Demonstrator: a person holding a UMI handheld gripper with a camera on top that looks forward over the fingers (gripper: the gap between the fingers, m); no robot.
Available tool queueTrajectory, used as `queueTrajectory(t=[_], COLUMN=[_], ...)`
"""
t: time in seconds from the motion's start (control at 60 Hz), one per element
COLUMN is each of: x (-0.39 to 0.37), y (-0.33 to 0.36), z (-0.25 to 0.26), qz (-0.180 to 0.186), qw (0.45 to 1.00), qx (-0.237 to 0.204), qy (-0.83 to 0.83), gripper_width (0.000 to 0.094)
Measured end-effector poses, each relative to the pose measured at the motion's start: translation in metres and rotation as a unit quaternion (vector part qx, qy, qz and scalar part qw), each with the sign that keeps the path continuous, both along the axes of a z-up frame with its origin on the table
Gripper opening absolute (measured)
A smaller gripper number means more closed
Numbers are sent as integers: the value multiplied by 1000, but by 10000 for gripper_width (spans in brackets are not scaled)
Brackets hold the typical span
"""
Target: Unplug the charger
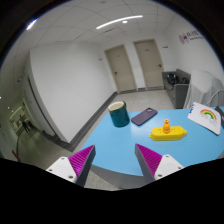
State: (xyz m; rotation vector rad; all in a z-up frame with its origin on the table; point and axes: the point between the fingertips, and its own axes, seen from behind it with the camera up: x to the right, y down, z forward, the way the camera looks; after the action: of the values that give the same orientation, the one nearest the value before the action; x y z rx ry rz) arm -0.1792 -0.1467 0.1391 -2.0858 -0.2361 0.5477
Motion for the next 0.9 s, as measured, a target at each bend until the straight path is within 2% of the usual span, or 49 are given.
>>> queueTrajectory(t=[0.183,0.3,0.433,0.533,0.583,0.65,0.667,0.683,0.7,0.717,0.817,0.9], x=[21,66,118,133,136,136,135,136,138,141,139,137], y=[55,89,145,183,198,206,206,209,210,211,210,211], z=[-28,-36,-67,-89,-97,-112,-117,-115,-115,-114,-115,-114], qz=[-114,-177,-211,-210,-205,-188,-181,-177,-174,-174,-153,-140], qw=[992,980,971,970,971,975,976,976,976,975,978,980], qx=[6,10,14,14,19,10,6,18,28,36,43,39], qy=[-44,-92,-114,-121,-120,-119,-120,-123,-129,-133,-132,-133], gripper_width=[816,809,687,672,633,494,435,381,368,248,213,121])
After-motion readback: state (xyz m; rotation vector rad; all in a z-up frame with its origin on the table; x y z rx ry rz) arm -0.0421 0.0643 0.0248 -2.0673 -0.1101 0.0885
